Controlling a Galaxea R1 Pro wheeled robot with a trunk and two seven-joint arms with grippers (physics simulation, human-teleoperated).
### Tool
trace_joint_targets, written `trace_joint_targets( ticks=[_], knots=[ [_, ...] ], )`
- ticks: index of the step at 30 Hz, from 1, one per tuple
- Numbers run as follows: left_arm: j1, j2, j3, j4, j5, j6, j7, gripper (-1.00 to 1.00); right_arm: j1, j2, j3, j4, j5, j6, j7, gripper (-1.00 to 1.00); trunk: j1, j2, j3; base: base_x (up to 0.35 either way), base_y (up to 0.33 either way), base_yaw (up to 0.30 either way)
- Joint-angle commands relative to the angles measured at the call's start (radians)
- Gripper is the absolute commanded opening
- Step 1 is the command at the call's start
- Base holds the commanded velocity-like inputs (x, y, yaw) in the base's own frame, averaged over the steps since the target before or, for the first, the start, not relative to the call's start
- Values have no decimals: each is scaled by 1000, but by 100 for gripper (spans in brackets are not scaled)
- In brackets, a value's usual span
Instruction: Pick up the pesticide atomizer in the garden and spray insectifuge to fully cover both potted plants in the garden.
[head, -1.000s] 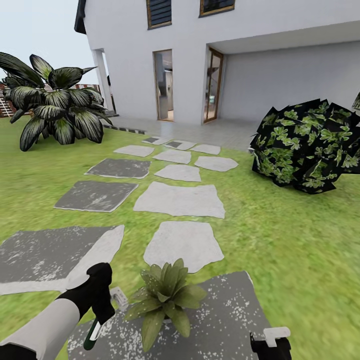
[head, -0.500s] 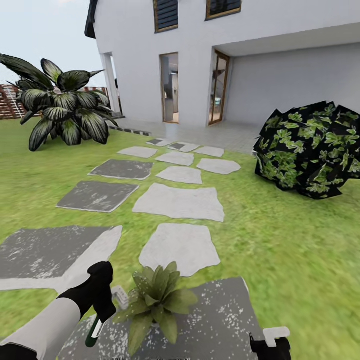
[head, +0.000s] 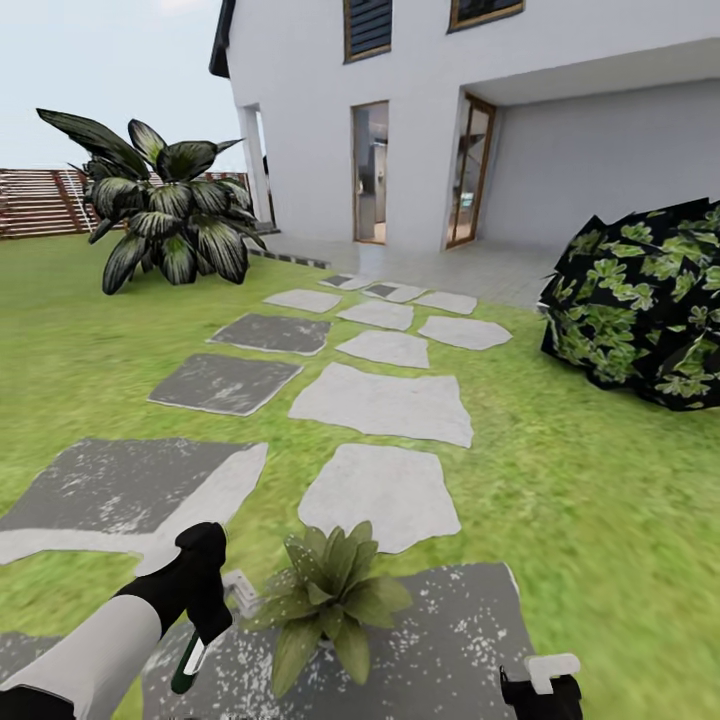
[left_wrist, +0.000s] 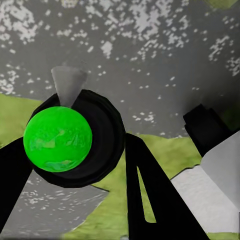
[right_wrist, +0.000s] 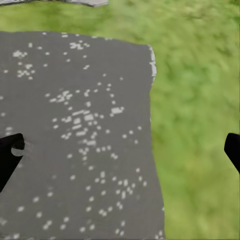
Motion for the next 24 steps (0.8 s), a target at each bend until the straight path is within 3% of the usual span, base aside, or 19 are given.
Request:
trace_joint_targets(
  ticks=[1, 13, 19, 24],
  knots=[
    [-1, 1, -5, -2, -6, 6, -8, -100, -1, 0, -5, 2, 11, -3, -5, 100, 0, 0, -1, 0, 0, 276],
    [1, 0, -4, 9, -6, 6, -8, -100, -1, 0, -6, 2, 11, -3, -4, 100, 0, 0, -4, 0, -7, 239],
    [1, -1, -2, 7, -6, 6, -8, -100, -1, -3, -5, 0, 11, -3, -5, 100, 0, 0, -4, 0, -262, 18],
    [1, -1, -2, 10, -6, 6, -8, -100, -1, -3, -5, 1, 11, -3, -5, 100, 0, 0, -4, 0, -273, 230]
  ],
)
